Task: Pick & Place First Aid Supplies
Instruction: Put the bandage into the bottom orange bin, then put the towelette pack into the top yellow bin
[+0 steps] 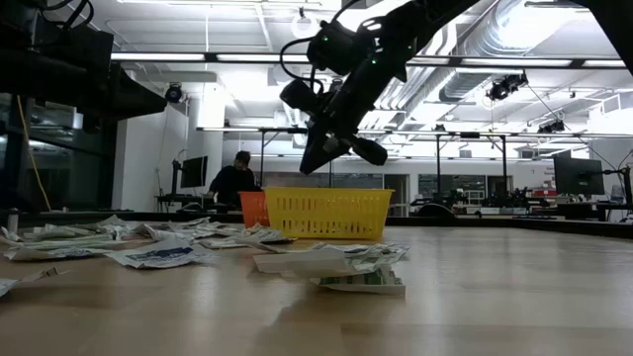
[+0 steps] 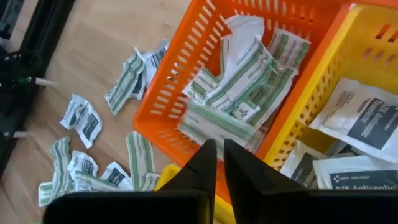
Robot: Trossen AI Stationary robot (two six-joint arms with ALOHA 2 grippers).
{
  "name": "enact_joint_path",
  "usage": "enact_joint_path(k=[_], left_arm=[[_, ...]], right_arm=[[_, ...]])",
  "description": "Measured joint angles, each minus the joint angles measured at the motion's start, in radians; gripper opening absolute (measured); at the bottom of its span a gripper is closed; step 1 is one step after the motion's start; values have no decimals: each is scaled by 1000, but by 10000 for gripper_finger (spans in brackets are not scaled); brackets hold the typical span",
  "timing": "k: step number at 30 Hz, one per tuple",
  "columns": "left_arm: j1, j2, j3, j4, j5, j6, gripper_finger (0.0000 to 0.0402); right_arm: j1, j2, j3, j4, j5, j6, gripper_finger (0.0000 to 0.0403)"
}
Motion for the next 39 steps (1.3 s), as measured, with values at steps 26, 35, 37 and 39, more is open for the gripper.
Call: enact_joint_path(k=[26,35,37,39], left_arm=[[0,0,0,0,1,0,73],[0,0,0,0,0,0,73],[0,0,0,0,0,0,73],[0,0,0,0,0,0,73]], right_arm=[[290,-156,0,-398,-133,-462,134],[451,-156,-118,-334,-110,-363,133],[456,-156,-175,-282,-148,-130,134],[462,-156,-239,-192,-183,76,134]])
